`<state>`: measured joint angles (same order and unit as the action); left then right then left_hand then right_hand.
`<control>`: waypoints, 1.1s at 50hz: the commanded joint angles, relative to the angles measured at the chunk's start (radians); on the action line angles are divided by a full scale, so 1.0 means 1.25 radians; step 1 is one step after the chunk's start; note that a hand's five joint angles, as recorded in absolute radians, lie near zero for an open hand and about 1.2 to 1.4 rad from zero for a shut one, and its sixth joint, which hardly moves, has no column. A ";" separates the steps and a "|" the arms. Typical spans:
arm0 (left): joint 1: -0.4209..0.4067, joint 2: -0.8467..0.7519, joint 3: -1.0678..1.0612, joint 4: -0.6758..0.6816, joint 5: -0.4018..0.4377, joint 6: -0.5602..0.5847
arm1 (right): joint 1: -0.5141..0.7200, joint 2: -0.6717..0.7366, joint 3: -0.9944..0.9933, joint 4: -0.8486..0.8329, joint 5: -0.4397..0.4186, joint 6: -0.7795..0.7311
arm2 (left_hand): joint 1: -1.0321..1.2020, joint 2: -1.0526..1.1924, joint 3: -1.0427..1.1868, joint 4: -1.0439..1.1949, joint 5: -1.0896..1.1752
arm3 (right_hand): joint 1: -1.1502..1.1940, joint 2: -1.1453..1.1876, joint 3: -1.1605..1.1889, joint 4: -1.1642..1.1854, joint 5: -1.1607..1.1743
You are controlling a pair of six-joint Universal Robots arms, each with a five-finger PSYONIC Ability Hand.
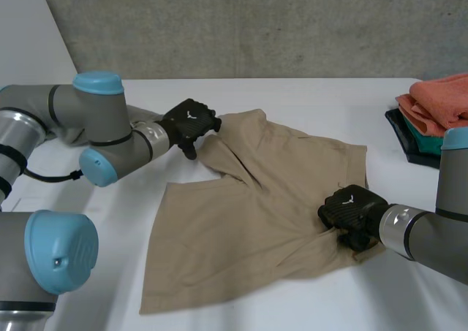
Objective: Fold the laundry.
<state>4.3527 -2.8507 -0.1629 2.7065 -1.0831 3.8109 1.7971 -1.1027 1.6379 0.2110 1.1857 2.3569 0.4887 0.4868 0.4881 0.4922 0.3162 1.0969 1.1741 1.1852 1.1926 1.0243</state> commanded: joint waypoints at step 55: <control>-0.100 -0.119 0.099 0.033 -0.172 0.349 | -0.045 -0.044 0.020 0.010 -0.005 -0.023 | 0.726 0.728 0.727 0.723 0.724 | 0.239 0.178 0.169 0.163 0.158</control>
<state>4.2264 -3.0382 0.0486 2.7298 -1.2644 4.2493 1.7503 -1.1468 1.6628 0.2216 1.1800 2.3313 1.1399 1.1933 1.1843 1.1933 0.9916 1.0969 1.1741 1.1852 1.1927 1.0269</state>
